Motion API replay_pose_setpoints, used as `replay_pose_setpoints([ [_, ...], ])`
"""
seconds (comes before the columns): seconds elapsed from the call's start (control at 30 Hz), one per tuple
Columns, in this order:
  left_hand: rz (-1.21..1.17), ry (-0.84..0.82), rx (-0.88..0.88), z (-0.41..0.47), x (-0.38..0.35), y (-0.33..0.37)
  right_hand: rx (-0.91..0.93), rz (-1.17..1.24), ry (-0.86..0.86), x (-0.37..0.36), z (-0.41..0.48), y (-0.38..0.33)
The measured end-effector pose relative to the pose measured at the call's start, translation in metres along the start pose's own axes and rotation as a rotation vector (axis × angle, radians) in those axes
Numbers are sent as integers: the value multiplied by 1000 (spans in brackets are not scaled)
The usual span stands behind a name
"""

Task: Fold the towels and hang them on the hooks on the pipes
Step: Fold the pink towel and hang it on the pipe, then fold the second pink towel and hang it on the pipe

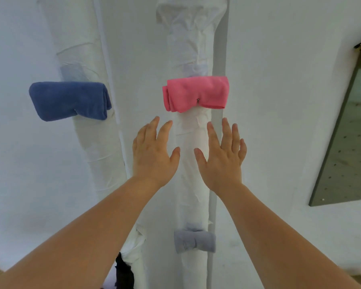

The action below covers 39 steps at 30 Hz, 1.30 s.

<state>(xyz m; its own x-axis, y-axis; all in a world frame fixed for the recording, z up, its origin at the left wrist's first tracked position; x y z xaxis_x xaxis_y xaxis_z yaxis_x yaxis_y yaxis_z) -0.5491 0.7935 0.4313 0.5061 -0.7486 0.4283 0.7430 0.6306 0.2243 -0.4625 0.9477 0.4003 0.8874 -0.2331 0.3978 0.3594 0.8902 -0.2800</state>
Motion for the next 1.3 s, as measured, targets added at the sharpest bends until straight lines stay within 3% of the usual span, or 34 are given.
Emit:
replay_pose_setpoints([
  [0.33, -218, -547, -52, -114, -1, -167, -130, -301, -378, -47, -145, -108],
  [0.47, -427, -747, -84, -158, 35, -245, -323, -394, -454, -43, -230, -182],
  [0.7, -484, -912, -138, -183, 92, -347, -435, -524, -659, -9, -317, -294],
  [0.97, -492, -1081, -232, -241, 110, -375, -646, -545, -681, 28, -392, -338],
  [1.3, -490, -1320, -417, -345, 112, -348, -902, -676, -830, 96, -519, -322],
])
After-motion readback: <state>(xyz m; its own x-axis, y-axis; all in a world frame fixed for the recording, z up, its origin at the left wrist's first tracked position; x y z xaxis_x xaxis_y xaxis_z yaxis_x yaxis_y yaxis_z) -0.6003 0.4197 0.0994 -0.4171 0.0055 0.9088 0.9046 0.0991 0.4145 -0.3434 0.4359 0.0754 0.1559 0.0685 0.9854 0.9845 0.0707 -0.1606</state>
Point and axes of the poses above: each hand's wrist, its own z-axis towards the middle knuckle, its own x-axis out of the back of the hand, y = z × x, the point moved 3 cm from there along z, towards the middle knuckle, and after that the axes turned 15 degrees about y, right-handed, at the moved point
